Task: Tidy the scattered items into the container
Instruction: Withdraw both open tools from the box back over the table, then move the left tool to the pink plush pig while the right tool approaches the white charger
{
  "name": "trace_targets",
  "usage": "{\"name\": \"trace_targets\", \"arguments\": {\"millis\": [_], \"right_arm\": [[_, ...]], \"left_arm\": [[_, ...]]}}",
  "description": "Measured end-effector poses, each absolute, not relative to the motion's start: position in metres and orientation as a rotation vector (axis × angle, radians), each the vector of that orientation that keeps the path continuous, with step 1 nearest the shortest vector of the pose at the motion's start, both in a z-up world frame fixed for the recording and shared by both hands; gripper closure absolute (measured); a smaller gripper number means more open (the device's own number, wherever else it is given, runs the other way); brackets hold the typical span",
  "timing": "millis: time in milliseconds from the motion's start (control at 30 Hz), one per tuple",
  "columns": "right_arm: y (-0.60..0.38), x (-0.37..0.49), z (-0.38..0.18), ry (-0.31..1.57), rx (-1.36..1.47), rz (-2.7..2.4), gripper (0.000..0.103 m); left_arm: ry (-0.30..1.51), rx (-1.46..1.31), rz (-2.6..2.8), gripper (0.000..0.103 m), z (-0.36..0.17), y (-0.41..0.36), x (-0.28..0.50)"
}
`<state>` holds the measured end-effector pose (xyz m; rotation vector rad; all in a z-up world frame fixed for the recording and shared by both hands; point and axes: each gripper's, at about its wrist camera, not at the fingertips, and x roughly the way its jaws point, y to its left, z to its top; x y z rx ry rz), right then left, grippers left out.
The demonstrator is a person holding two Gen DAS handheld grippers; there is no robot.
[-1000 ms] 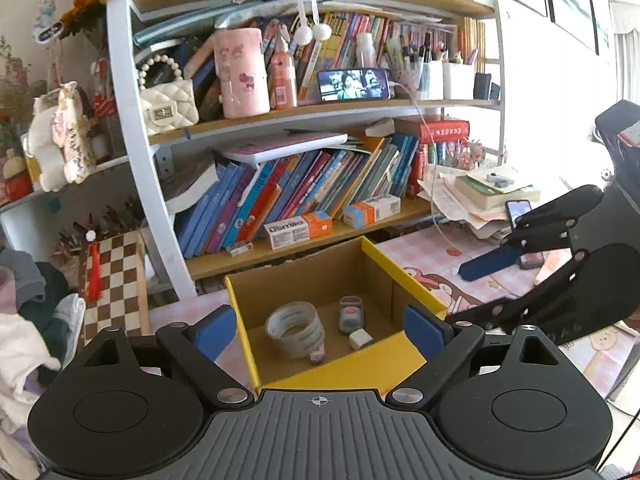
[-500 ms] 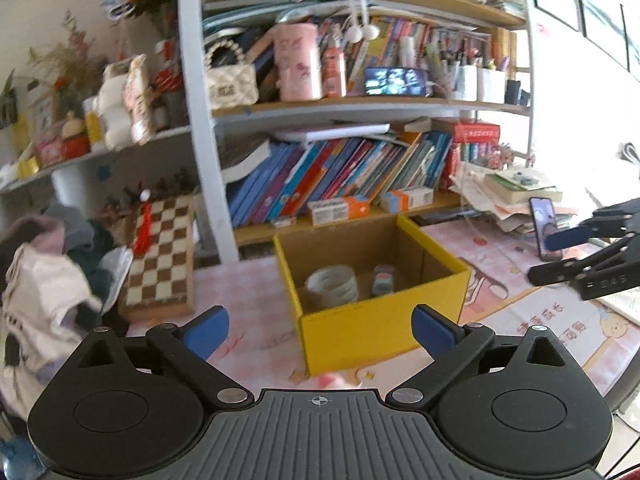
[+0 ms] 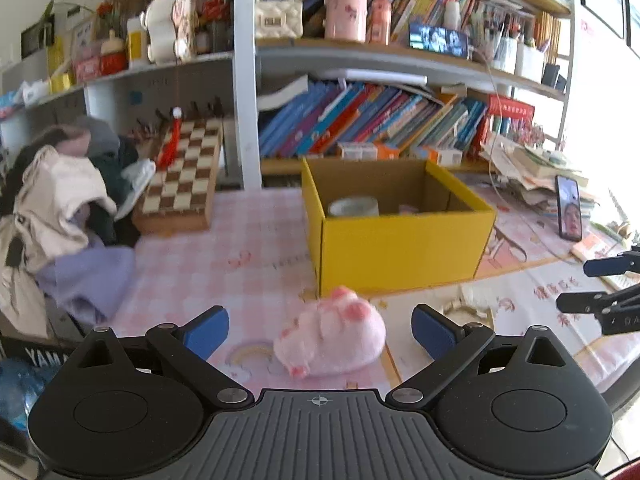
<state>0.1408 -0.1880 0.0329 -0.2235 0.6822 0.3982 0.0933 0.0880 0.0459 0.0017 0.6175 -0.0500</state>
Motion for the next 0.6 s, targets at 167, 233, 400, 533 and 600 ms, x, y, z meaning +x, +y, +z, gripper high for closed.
{"name": "trace_targets", "arguments": {"millis": [167, 233, 400, 533, 600], "right_arm": [[-0.176, 0.129, 0.015, 0.709, -0.213, 0.409, 0.023], [-0.172, 0.125, 0.008, 0.723, -0.2, 0.405, 0.019], [-0.165, 0.116, -0.005, 0.733, -0.194, 0.399, 0.018], [-0.163, 0.114, -0.01, 0.735, -0.186, 0.395, 0.018], [-0.161, 0.114, -0.013, 0.747, -0.183, 0.403, 0.018]], "left_arm": [[0.63, -0.03, -0.044, 0.003, 0.031, 0.083, 0.082], [0.622, -0.063, -0.032, 0.003, 0.026, 0.082, 0.077], [0.627, -0.076, -0.02, 0.003, 0.015, 0.076, 0.07], [0.663, -0.066, -0.023, 0.003, 0.005, 0.07, 0.072], [0.674, -0.061, -0.027, 0.003, 0.002, 0.066, 0.072]]}}
